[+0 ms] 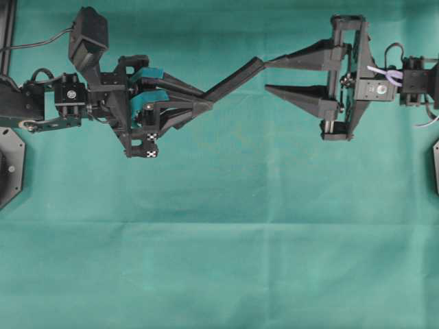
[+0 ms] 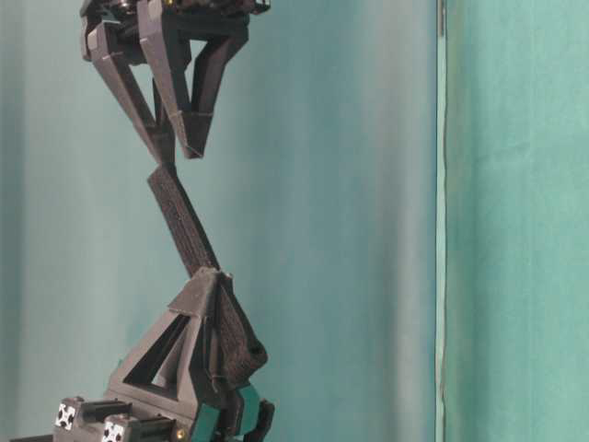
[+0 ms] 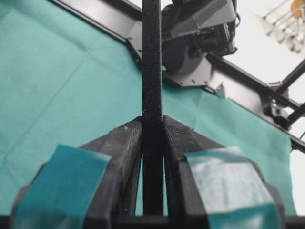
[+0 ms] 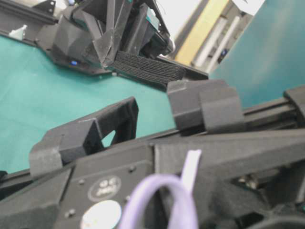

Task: Peel off the Velcro with your right arm.

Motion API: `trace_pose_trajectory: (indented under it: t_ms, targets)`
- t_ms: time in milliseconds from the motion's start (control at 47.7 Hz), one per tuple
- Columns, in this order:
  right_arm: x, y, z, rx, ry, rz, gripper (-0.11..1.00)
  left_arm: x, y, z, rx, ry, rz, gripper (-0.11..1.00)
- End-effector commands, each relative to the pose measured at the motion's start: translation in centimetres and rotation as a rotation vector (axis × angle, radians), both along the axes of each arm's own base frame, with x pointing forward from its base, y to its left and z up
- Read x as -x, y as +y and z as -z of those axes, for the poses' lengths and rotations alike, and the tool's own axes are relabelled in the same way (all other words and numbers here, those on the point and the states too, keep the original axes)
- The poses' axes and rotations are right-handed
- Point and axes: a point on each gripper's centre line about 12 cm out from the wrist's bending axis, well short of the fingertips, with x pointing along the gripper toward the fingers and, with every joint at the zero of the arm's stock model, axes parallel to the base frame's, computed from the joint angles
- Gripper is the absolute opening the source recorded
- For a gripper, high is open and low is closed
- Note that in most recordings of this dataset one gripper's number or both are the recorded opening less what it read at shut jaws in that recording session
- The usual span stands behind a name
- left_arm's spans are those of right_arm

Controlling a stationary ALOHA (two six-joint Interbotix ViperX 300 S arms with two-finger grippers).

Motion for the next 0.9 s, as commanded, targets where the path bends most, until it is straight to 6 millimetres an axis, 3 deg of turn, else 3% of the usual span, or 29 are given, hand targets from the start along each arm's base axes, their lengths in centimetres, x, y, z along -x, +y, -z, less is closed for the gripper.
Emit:
trace_pose_trajectory:
  t_ms: [0,126,881]
  targets:
    - [0.0,0.1,-0.7,-0.005,-0.025,0.000,0.41,-0.1,0.2,-0.9,-0.002,-0.029,-0.005,0.10]
    - [0.0,0.2,-0.7,-0.008,-0.025,-0.001,0.35,-0.1,0.2,-1.0,-0.002,-0.031,-0.005,0.10]
    - [-1.4,-0.3,-0.5,-0.017,-0.016,0.003,0.35,0.0,0.2,-0.9,-0.001,-0.026,-0.005,0.10]
